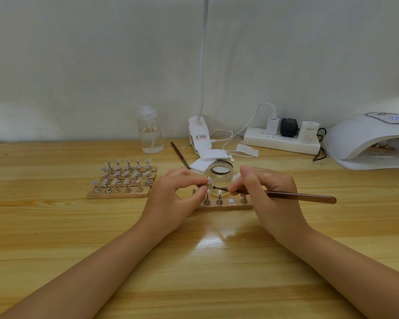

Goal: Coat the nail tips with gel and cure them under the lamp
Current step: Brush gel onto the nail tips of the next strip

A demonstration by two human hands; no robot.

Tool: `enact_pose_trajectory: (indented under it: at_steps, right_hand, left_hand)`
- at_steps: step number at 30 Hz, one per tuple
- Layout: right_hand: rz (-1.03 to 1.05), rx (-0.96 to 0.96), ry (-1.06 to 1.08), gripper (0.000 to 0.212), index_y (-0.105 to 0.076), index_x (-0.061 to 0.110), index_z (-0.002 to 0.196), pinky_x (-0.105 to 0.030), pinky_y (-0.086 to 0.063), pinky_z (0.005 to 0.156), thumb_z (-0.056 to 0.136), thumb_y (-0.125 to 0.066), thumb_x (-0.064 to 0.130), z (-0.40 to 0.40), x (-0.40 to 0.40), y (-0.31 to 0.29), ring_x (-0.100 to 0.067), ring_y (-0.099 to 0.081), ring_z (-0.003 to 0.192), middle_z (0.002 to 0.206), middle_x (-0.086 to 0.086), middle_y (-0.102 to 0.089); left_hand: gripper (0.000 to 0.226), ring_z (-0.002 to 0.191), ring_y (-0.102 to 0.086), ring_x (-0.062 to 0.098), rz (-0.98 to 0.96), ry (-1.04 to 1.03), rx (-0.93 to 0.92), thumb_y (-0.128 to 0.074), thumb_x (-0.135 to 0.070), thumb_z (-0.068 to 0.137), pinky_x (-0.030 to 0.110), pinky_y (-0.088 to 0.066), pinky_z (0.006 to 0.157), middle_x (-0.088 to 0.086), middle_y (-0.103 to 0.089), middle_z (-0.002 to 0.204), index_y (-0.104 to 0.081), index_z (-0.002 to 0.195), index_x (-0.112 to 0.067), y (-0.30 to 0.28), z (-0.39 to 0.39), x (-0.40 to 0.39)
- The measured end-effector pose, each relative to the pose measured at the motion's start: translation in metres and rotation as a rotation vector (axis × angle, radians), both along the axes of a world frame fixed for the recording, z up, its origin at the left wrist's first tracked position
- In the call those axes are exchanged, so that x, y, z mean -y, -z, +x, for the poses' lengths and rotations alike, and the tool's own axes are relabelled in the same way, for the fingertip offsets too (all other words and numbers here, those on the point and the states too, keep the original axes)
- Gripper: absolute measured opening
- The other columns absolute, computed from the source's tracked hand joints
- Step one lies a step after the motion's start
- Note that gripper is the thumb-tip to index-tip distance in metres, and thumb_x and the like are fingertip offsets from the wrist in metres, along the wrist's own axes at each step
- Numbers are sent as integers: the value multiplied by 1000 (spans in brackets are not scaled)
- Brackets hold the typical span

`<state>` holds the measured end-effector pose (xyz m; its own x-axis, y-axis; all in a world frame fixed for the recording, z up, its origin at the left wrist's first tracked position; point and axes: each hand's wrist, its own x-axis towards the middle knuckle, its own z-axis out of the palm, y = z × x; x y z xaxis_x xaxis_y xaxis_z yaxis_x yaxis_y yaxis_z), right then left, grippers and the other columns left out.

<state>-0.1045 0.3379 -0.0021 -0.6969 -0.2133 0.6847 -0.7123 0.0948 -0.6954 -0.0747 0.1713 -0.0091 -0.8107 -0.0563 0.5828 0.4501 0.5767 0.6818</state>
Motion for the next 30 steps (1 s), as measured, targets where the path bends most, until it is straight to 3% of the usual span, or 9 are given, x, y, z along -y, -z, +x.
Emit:
enact_pose_trajectory:
  at_steps: [5,9,12,19,23,30]
  right_hand:
    - [-53,38,27,30,-67,23,66,-13,-46,61,89,-49,32,-1,1,-1,-3,-62,63,63,8,-66]
    - [5,50,46,29,-67,25,71,-24,-51,62,91,-49,32,0,4,-3,-6,-63,69,70,5,-68]
    - [14,58,18,26,-67,28,70,-20,-50,57,85,-46,32,3,5,-4,-2,-62,70,69,10,-66]
    - [-19,39,-27,29,-67,22,67,-11,-45,60,89,-47,22,0,3,-1,0,-62,64,65,9,-66]
    - [-80,104,-48,35,-68,18,61,-13,-44,57,88,-47,25,-1,2,2,-3,-61,57,57,4,-64]
    - [-176,100,-9,36,-66,20,61,-15,-45,57,88,-43,25,-3,1,3,-4,-60,55,57,6,-65]
  left_hand:
    - [28,88,-59,14,-5,7,-19,-69,-6,77,42,-46,85,-17,-64,82,-67,87,-31,1,-1,0]
    - [24,87,-60,16,-23,13,-46,-70,-6,77,44,-47,84,-13,-65,82,-69,92,-25,2,-3,0]
    - [23,88,-60,17,-21,13,-41,-70,-6,77,45,-46,85,-12,-65,83,-69,92,-24,3,-4,0]
    - [25,89,-60,16,-11,12,-32,-69,-7,77,45,-46,86,-14,-64,84,-68,94,-25,2,-3,0]
    - [25,90,-60,16,-1,17,-31,-70,-7,77,45,-46,87,-13,-65,85,-67,92,-27,1,-2,0]
    - [21,90,-61,18,38,29,-58,-72,-6,73,30,-47,85,-3,-67,87,-71,89,-20,0,-1,0]
